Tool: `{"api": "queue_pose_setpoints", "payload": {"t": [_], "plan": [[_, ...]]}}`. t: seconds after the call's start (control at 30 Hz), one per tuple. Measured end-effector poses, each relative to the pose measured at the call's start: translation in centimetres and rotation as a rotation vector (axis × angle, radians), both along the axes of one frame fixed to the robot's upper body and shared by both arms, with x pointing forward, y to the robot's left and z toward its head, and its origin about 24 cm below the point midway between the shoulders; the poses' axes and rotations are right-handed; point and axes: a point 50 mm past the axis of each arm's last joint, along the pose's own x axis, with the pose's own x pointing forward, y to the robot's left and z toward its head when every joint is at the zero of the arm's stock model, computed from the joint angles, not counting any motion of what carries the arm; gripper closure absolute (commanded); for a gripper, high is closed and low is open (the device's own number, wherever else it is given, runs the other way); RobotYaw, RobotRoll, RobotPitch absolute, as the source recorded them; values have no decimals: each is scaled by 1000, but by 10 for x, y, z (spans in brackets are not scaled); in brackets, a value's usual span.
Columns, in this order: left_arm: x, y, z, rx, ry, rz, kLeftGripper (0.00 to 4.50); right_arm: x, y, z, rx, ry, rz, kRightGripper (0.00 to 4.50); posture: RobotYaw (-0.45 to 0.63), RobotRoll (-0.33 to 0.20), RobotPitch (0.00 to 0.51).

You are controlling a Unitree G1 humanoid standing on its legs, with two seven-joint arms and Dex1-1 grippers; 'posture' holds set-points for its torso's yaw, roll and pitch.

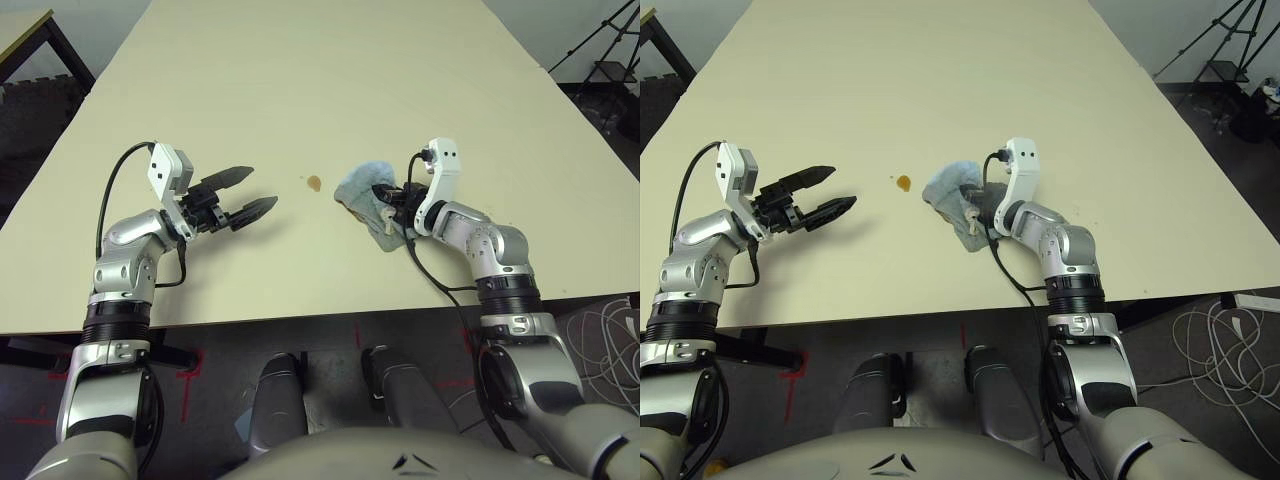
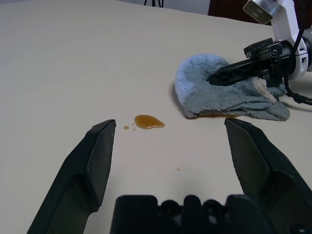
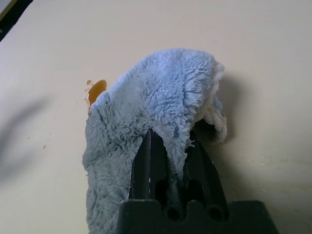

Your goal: Wipe the water off the table with a rag.

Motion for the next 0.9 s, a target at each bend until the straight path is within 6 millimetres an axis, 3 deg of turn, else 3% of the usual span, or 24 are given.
{"api": "queue_pose_setpoints", "payload": {"t": [0.17, 0.37, 0.53, 0.9], "plan": [[0, 0, 0, 0, -1, 0, 0, 10, -9, 0, 4, 10, -68, 4489, -53, 0, 131], [0, 0, 0, 1, -1, 0, 0, 25, -38, 1, 8, 9, -244, 4491, -63, 0, 129], [0, 0, 0, 0, 0, 0, 0, 31, -50, 4, 36, 4, -362, 4493, -63, 0, 128], [0, 3, -1, 5, 6, 9, 0, 36, -33, 11, 151, 34, -436, 4494, -61, 0, 126]]}}
